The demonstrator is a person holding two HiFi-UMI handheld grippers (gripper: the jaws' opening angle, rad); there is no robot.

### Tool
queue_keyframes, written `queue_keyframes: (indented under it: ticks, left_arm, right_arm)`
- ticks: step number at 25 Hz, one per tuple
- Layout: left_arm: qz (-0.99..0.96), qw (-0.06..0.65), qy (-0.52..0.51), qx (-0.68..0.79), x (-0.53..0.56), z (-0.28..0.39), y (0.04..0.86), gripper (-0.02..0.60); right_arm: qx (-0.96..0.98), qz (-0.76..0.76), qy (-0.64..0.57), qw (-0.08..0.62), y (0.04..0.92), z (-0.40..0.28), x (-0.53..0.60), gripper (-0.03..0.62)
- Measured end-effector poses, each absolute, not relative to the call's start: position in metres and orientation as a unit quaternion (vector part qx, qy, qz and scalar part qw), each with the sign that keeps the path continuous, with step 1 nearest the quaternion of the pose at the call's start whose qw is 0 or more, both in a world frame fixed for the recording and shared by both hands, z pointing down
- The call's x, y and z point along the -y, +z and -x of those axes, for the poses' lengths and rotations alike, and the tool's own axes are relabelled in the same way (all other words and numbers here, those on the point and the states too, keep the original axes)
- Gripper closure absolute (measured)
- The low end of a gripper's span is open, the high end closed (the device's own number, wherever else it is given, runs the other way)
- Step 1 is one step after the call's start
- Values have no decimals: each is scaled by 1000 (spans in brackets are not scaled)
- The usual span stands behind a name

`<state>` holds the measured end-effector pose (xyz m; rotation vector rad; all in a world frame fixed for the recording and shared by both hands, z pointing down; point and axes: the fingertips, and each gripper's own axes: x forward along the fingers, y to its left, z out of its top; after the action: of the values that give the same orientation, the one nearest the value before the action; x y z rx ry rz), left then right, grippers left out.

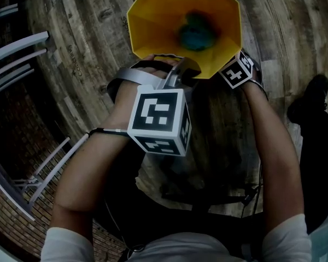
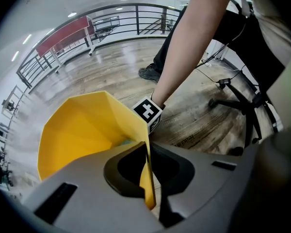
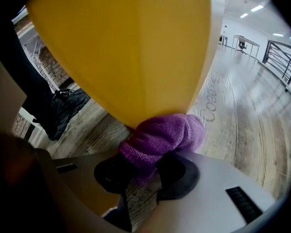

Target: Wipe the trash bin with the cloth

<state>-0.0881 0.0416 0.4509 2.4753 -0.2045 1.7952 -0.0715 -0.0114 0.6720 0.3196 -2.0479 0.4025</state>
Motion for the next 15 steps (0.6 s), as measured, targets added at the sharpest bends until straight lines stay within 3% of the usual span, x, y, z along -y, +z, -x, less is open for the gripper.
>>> queue_keyframes:
  ticks: [15]
  left_arm:
    - [-800,51,583,131,-34,81,449,568]
  right_arm:
    - [833,-169,169,499,656,52,18,487]
